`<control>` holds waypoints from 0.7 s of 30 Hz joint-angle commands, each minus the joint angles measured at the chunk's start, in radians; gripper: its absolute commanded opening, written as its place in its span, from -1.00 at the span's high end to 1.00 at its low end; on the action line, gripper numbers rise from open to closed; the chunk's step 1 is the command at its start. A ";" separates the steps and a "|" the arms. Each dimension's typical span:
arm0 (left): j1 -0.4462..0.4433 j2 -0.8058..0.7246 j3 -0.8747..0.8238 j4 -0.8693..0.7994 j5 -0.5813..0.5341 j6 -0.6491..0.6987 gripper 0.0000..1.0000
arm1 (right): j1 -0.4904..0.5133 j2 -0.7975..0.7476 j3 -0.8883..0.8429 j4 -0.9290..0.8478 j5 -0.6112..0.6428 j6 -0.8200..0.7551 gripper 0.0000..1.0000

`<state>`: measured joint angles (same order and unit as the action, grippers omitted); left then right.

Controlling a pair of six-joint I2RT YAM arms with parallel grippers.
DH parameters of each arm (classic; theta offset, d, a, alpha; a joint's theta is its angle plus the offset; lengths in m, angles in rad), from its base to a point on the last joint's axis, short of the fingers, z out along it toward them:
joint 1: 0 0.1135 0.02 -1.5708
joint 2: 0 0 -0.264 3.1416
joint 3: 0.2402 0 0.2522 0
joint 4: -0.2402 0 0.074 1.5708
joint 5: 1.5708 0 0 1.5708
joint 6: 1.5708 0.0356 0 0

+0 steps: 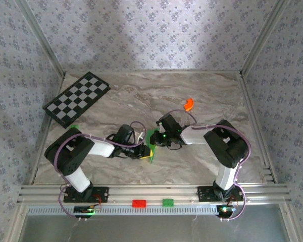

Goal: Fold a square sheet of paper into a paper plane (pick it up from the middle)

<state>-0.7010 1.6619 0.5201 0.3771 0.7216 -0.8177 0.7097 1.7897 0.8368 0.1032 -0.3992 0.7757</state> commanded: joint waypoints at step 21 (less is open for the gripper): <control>-0.042 -0.094 -0.023 -0.153 0.018 0.022 0.87 | 0.030 0.056 -0.034 -0.149 0.081 -0.004 0.76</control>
<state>-0.7406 1.6009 0.4999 0.2749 0.7208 -0.7959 0.7216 1.7916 0.8387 0.1013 -0.3824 0.7769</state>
